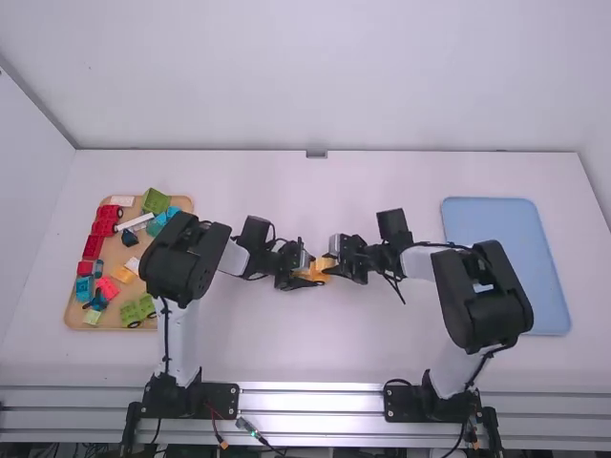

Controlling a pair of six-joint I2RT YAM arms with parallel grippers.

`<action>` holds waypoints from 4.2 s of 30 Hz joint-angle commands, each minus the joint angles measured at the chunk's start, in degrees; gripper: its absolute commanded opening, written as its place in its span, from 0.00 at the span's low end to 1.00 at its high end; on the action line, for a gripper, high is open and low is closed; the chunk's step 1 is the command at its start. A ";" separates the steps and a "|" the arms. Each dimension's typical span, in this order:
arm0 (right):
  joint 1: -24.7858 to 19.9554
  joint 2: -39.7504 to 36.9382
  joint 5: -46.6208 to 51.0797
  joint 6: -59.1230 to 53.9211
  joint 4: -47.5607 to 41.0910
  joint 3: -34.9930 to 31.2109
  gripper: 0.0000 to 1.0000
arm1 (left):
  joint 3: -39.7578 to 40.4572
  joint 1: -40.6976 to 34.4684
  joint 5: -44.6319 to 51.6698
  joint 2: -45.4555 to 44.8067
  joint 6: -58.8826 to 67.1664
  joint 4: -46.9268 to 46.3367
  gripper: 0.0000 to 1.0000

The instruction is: Assemble lego blocks to make yellow taxi

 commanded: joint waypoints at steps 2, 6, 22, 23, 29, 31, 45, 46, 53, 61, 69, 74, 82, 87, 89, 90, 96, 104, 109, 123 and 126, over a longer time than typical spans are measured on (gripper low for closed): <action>-0.09 1.90 -0.02 2.82 1.70 -0.24 0.00 | -0.76 -0.02 0.70 0.76 -0.09 0.17 0.57; -0.09 5.40 -1.16 4.92 3.80 0.92 0.00 | -0.98 -0.04 -0.50 0.76 -0.11 0.07 0.51; 2.75 6.84 1.22 4.74 4.55 1.95 0.00 | -1.03 -0.50 -2.03 0.76 -0.13 0.83 0.47; 3.32 6.84 2.89 4.83 4.52 1.97 0.00 | -1.03 -0.48 -2.82 0.76 -0.15 0.79 0.47; 3.34 6.84 4.46 4.35 4.83 1.90 0.00 | -1.03 -0.50 -2.49 0.76 -0.11 0.17 0.46; 3.15 6.84 4.48 4.37 5.38 1.90 0.00 | -1.03 -0.48 -2.23 0.76 -0.11 -0.31 0.44; 4.15 6.84 4.48 4.37 5.70 1.86 0.04 | -1.03 -0.57 -2.19 0.76 -0.11 -1.36 0.40; 4.00 6.84 4.50 4.57 5.64 1.90 0.14 | -1.03 -0.74 -2.21 0.76 -0.11 -1.36 0.40; 3.45 6.84 2.80 7.08 7.54 1.90 0.70 | -1.03 -0.81 -2.19 0.76 -0.11 -1.36 0.41; -0.85 5.99 -12.50 7.74 11.82 1.90 0.59 | -1.03 -0.85 -2.62 0.76 -0.11 -1.33 0.41; 0.07 6.47 -5.55 7.34 8.55 1.88 0.00 | -1.03 -0.85 -2.60 0.76 -1.31 -0.22 0.41; 0.13 8.31 -4.04 7.65 8.59 1.90 0.00 | -1.03 -0.83 -2.60 0.76 -2.05 0.28 0.41; 0.22 14.23 -4.26 9.46 11.80 2.38 0.00 | -1.03 -0.85 -2.62 0.76 -2.08 0.33 0.40; 1.51 16.52 -2.49 9.46 9.90 4.20 0.00 | -1.03 -0.83 -2.62 0.76 -2.05 0.39 0.40; 1.95 16.65 -0.90 9.44 8.48 4.70 0.00 | -1.03 -0.83 -2.64 0.76 -2.05 0.46 0.40; 2.36 16.81 0.31 9.05 7.17 5.14 0.00 | -1.03 -0.81 -2.62 0.76 -2.03 0.42 0.40; 4.11 16.90 7.08 5.90 0.92 6.45 0.00 | -1.03 -0.81 -2.64 0.76 -2.03 0.81 0.38; 3.54 16.90 8.68 5.90 3.30 3.48 0.00 | -1.03 -0.81 -2.64 0.76 -2.08 1.36 0.36; 2.38 16.90 6.88 6.08 8.57 0.20 0.00 | -1.03 -0.81 -2.62 0.76 -2.10 1.44 0.36; -0.11 15.47 -13.68 6.45 12.00 4.90 0.00 | -1.03 -0.83 -2.64 0.76 -2.32 1.36 0.36; -1.79 13.00 -19.45 6.49 11.52 6.43 0.00 | -1.03 -0.81 -2.64 0.76 -2.40 1.22 0.38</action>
